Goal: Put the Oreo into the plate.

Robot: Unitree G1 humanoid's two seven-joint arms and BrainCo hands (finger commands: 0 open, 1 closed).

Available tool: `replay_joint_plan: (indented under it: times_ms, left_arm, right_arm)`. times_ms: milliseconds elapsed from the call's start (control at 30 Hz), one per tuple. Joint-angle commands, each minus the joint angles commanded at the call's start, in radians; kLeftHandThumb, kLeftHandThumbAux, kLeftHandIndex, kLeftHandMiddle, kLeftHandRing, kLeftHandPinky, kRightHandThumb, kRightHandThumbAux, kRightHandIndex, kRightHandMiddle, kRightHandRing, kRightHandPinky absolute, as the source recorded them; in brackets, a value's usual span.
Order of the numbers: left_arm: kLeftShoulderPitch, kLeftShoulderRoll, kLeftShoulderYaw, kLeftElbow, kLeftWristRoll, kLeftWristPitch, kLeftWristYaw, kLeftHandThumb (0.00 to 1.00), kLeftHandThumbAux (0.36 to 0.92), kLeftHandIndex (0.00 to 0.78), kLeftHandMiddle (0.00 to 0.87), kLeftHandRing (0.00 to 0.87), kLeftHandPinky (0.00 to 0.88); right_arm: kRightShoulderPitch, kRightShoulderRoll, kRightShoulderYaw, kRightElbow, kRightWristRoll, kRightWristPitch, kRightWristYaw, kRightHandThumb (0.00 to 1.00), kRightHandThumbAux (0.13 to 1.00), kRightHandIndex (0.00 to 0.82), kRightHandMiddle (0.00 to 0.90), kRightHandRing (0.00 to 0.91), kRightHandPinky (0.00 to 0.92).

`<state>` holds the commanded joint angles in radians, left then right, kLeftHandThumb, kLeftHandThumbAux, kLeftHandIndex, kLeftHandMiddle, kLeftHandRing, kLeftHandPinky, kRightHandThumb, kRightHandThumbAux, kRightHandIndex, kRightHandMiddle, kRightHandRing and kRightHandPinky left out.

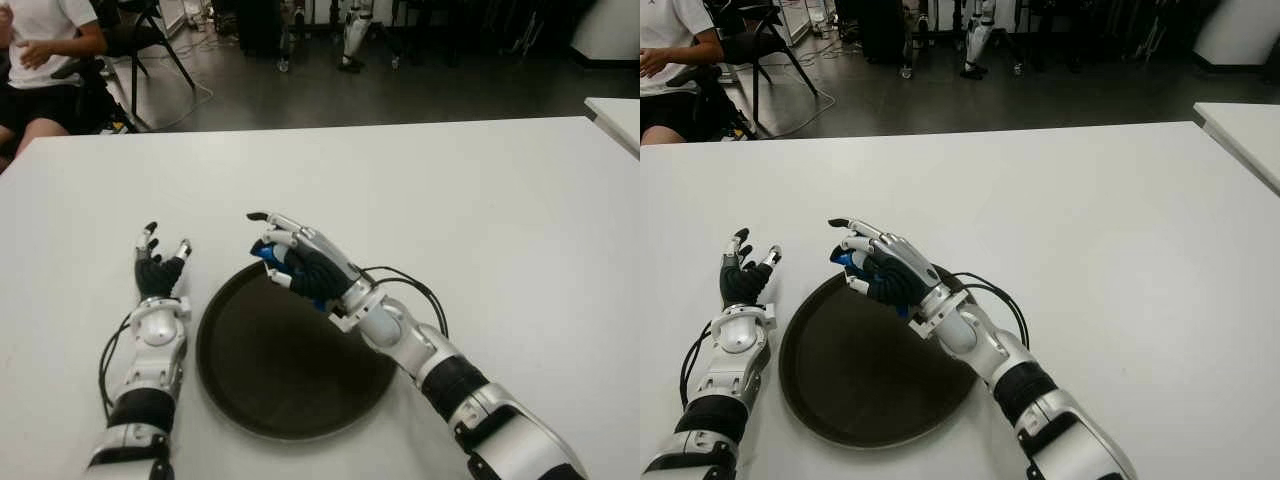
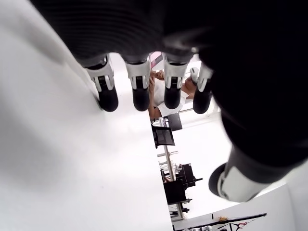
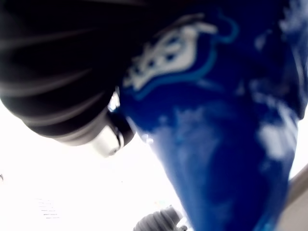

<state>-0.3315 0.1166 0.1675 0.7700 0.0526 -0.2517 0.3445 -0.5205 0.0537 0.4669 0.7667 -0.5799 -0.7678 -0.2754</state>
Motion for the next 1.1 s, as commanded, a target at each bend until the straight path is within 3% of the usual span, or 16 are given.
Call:
replay_joint_plan:
  times_ms: [333,567,1100]
  left_arm:
    - [0.002,-0.002,-0.004,-0.005,0.004,-0.010,-0.009,0.088,0.683,0.030,0.051,0.036,0.007]
    - [0.003,0.000,-0.005,0.001,0.006,-0.012,-0.009,0.095,0.701,0.032,0.058,0.043,0.013]
    - [-0.009,0.004,0.004,0.029,-0.002,-0.036,-0.015,0.127,0.687,0.040,0.065,0.048,0.024]
  right_arm:
    - [-0.014,0.014,-0.003,0.050,-0.025,-0.037,-0.109,0.701,0.725,0.437,0.798,0.804,0.800]
    - [-0.020,0.018,-0.001,0.068,-0.023,-0.050,-0.121,0.700,0.725,0.437,0.792,0.799,0.794]
    - [-0.032,0.021,-0.002,0.081,-0.025,-0.068,-0.131,0.698,0.727,0.436,0.784,0.795,0.795]
